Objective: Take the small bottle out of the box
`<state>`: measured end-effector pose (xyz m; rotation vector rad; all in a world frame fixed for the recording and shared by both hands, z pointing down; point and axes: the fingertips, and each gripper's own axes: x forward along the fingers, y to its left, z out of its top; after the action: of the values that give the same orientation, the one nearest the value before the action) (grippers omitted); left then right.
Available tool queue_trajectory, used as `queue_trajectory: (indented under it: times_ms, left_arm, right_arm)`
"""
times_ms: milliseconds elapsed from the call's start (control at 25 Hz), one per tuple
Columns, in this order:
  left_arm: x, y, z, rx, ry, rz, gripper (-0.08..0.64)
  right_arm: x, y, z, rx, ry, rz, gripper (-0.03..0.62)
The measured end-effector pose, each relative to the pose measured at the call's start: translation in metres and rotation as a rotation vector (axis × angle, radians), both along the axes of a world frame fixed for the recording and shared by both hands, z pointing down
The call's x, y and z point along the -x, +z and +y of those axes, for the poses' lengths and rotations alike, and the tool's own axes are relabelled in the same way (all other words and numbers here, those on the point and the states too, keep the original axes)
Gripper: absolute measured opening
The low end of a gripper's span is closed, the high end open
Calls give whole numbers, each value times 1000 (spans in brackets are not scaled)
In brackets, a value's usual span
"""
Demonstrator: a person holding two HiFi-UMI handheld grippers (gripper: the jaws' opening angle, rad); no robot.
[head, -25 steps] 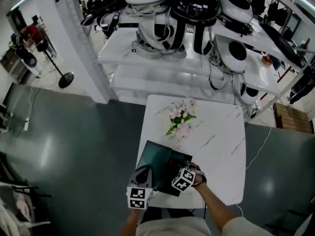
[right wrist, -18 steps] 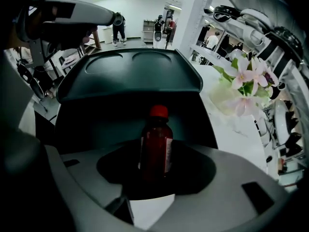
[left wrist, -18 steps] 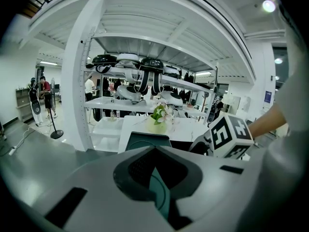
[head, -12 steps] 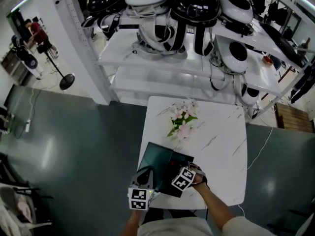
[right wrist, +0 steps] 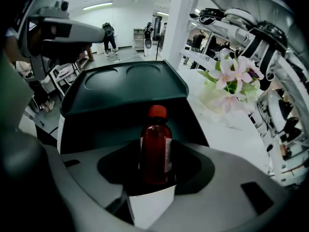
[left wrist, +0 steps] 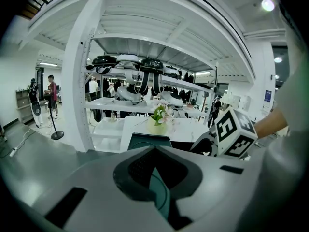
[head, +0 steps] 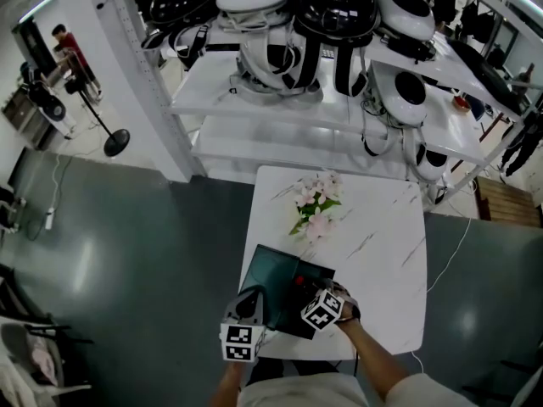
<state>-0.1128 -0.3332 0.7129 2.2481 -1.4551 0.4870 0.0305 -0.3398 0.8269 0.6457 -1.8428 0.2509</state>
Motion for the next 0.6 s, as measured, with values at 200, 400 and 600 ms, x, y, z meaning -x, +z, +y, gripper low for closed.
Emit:
queue_trajectory:
  times_ms: [200, 400, 600]
  left_arm:
    - [-4, -3, -1, -3, 14, -1, 18]
    - [-9, -8, -1, -16, 21, 0, 18]
    - [-10, -19, -4, -33, 20, -12, 18]
  right_arm:
    - [-2, -23, 0, -40, 105, -146, 222]
    - [-10, -50, -2, -71, 266, -339, 222]
    - [-16, -85, -10, -146, 353, -493, 222]
